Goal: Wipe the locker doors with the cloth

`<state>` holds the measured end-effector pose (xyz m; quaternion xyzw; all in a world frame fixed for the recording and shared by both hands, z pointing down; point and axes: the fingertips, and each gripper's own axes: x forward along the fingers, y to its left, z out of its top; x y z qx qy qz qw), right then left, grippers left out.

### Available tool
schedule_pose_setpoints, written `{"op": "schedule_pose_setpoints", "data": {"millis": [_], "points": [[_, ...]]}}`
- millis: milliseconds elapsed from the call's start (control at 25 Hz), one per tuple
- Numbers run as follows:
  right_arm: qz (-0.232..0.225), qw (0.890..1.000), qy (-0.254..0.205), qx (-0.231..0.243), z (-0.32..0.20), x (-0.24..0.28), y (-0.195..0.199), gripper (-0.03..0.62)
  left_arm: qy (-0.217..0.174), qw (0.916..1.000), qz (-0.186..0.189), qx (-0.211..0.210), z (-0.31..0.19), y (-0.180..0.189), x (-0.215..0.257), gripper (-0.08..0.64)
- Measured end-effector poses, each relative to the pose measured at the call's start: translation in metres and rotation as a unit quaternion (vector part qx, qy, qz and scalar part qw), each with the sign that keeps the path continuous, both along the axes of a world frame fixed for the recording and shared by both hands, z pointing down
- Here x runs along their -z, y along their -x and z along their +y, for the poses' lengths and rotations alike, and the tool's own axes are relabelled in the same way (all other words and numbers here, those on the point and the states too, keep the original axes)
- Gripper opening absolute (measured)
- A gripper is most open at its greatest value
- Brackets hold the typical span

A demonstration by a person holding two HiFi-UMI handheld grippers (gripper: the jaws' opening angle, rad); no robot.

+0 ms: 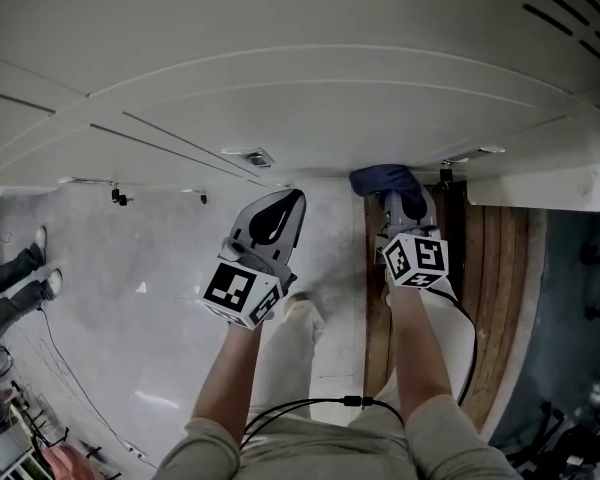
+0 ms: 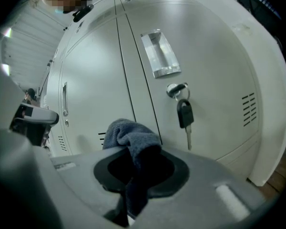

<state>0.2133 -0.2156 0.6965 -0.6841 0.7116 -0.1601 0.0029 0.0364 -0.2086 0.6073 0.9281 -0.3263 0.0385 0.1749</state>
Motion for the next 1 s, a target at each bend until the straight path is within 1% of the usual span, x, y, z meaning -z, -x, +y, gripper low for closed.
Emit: {"op": "schedule_pose_setpoints", "data": {"millis": [200, 320, 400, 480, 640, 880, 1000], "points": [[-0.013, 1.0, 0.012, -0.015, 0.001, -0.015, -0.001, 0.051, -0.005, 1.0, -0.005, -0.004, 0.007, 0.004, -0.001, -0.002], [-0.013, 0.999, 0.035, -0.017, 0.002, -0.016, 0.0, 0.051, -0.01, 0.9999, -0.008, -0.005, 0.013, 0.011, 0.01, -0.002], [-0.015, 0.999, 0.044, -0.017, 0.007, -0.006, 0.001, 0.051, -0.011, 0.9999, -0.008, -0.006, 0.018, 0.014, 0.023, -0.002], [-0.019, 0.999, 0.038, -0.015, 0.014, 0.014, 0.002, 0.051, -0.013, 0.9999, -0.008, -0.008, 0.023, 0.018, 0.036, -0.002], [-0.022, 1.0, 0.011, -0.001, 0.025, 0.067, 0.009, 0.052, -0.016, 0.9999, 0.0, -0.005, 0.031, 0.028, 0.066, -0.002], [0.006, 0.999, -0.02, 0.034, 0.046, 0.146, 0.021, 0.051, -0.025, 0.9995, 0.012, 0.012, 0.038, 0.045, 0.107, -0.002], [0.013, 0.998, -0.032, 0.049, 0.062, 0.183, 0.031, 0.051, -0.025, 0.9992, 0.02, 0.023, 0.045, 0.055, 0.127, -0.002]]}}
